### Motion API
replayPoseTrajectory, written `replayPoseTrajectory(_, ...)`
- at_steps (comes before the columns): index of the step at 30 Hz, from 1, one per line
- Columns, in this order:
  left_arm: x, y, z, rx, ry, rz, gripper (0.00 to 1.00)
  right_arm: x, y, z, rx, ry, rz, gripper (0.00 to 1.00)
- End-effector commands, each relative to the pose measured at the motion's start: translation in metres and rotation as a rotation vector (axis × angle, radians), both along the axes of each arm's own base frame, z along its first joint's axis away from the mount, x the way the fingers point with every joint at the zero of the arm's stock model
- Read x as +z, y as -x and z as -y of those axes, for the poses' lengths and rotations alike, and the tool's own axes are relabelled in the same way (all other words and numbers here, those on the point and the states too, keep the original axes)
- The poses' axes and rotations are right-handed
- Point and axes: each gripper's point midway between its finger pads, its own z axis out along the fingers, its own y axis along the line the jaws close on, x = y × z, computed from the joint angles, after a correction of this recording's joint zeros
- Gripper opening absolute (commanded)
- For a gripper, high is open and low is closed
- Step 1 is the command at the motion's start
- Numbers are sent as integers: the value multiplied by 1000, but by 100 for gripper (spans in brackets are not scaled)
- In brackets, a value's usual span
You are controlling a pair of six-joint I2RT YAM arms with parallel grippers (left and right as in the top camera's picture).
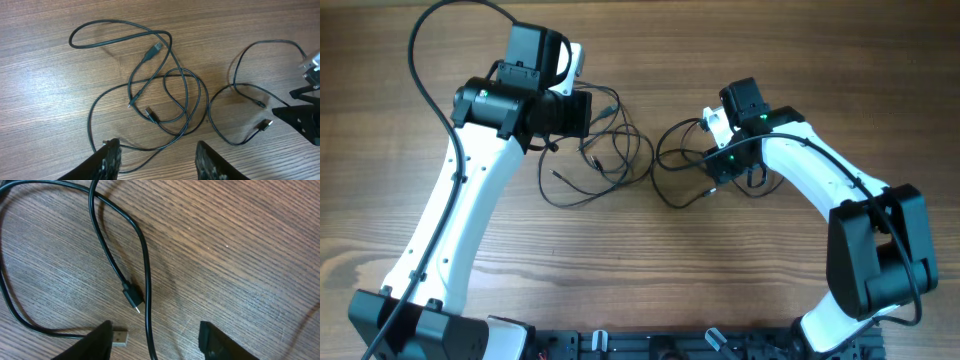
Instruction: Untangle cables
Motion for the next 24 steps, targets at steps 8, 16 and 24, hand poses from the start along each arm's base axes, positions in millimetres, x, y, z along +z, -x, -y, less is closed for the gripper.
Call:
replayPoseTrajectory(8,14,1,-3,-3,-5,36,50,-18,7,4,10,25,-54,50)
replayPoseTrajectory(16,14,1,-3,-3,-5,36,50,-20,0,2,-1,17,-26,54)
replayPoseTrajectory(24,13,1,-3,-3,-7,33,50,-33,11,7,-20,28,-69,5)
